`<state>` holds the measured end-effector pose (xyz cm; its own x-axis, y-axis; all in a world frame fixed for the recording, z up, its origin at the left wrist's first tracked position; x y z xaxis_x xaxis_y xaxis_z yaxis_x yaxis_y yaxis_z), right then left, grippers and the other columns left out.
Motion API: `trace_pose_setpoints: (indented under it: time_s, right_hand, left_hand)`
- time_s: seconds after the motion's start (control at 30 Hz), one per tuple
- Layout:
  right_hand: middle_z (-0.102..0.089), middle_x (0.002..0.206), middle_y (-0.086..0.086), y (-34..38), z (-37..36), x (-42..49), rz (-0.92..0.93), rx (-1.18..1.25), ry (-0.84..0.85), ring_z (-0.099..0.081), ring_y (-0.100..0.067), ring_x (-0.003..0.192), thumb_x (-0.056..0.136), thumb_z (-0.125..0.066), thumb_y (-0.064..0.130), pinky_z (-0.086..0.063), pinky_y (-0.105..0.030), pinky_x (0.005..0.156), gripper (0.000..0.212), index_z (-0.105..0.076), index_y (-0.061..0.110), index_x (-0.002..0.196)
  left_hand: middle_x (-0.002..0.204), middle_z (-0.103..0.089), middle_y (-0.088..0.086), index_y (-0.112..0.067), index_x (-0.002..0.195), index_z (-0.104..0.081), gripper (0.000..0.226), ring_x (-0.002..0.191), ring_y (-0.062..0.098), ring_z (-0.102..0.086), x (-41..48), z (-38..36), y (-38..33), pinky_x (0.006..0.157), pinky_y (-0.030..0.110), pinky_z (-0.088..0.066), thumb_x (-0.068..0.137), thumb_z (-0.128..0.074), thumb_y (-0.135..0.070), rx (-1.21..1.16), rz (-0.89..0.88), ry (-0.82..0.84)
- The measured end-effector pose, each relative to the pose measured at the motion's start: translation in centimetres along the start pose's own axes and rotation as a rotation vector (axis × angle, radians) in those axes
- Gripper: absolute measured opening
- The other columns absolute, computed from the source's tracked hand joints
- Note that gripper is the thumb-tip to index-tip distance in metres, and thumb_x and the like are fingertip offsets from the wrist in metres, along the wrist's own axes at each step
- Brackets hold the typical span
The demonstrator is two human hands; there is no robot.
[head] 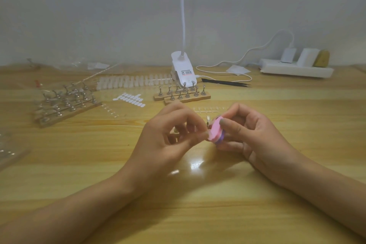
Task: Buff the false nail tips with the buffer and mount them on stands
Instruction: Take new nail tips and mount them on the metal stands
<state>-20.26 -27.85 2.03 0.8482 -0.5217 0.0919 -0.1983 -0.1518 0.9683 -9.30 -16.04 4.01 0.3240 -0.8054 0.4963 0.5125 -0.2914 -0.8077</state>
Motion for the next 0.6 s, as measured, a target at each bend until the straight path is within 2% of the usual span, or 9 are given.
trace_pose_setpoints:
  time_s: [0.13,0.23,0.37,0.47,0.57,0.6]
  right_hand:
    - [-0.072,0.094,-0.013,-0.2,-0.8,-0.2,0.002,-0.092,0.092,-0.074,-0.035,0.084,0.071,-0.085,0.021,-0.062,-0.036,0.068,0.022,-0.065,0.017,0.08]
    - [-0.074,0.087,-0.009,0.0,-0.1,-0.2,0.044,-0.046,-0.019,-0.075,-0.023,0.078,0.07,-0.08,0.024,-0.06,-0.028,0.063,0.015,-0.066,0.022,0.075]
    - [-0.073,0.096,-0.014,-0.1,-1.0,-0.4,0.027,-0.132,0.076,-0.075,-0.034,0.085,0.075,-0.085,0.019,-0.061,-0.034,0.067,0.02,-0.065,0.017,0.08]
    - [-0.074,0.09,-0.009,0.1,-0.2,-0.4,0.045,-0.079,-0.029,-0.075,-0.025,0.08,0.069,-0.084,0.025,-0.06,-0.029,0.063,0.019,-0.066,0.022,0.075]
    - [-0.073,0.097,-0.012,-0.1,-1.0,-0.5,0.027,-0.138,0.087,-0.075,-0.036,0.085,0.073,-0.087,0.018,-0.063,-0.04,0.068,0.026,-0.063,0.017,0.081]
    - [-0.073,0.097,-0.012,-0.1,-1.0,-0.5,0.029,-0.14,0.076,-0.075,-0.034,0.085,0.073,-0.087,0.019,-0.063,-0.039,0.067,0.025,-0.063,0.018,0.08]
  left_hand:
    - [0.088,-0.057,-0.006,-0.021,0.079,-0.068,0.012,0.074,0.008,-0.053,0.2,0.1,0.5,0.061,0.019,-0.046,0.081,-0.074,-0.031,0.006,0.034,-0.017]
    - [0.087,-0.056,-0.006,-0.024,0.078,-0.068,0.012,0.073,0.008,-0.052,0.2,-0.1,0.6,0.062,0.019,-0.045,0.08,-0.073,-0.034,0.002,0.044,0.01]
    - [0.087,-0.056,-0.006,-0.021,0.079,-0.068,0.01,0.074,0.009,-0.053,0.2,0.2,0.7,0.063,0.017,-0.045,0.08,-0.073,-0.029,-0.003,0.052,-0.007]
    - [0.088,-0.056,-0.004,-0.02,0.08,-0.068,0.012,0.074,0.008,-0.053,0.2,0.1,0.7,0.063,0.018,-0.045,0.081,-0.074,-0.031,-0.01,0.05,-0.003]
    - [0.088,-0.057,-0.003,-0.018,0.08,-0.068,0.013,0.074,0.012,-0.054,0.3,0.1,0.9,0.064,0.022,-0.046,0.081,-0.075,-0.03,0.002,0.054,-0.013]
    - [0.088,-0.058,-0.004,-0.019,0.08,-0.068,0.013,0.075,0.011,-0.054,0.3,0.1,0.9,0.064,0.021,-0.047,0.081,-0.075,-0.03,0.002,0.055,-0.012]
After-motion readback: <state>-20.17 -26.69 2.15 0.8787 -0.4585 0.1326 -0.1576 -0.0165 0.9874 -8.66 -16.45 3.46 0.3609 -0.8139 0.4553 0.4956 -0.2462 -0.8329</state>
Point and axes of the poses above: each hand's wrist, its own x-axis towards the middle knuckle, its own z-axis out of the back of the hand, y = z × x, the point moved 6 cm from there along x, towards the middle knuckle
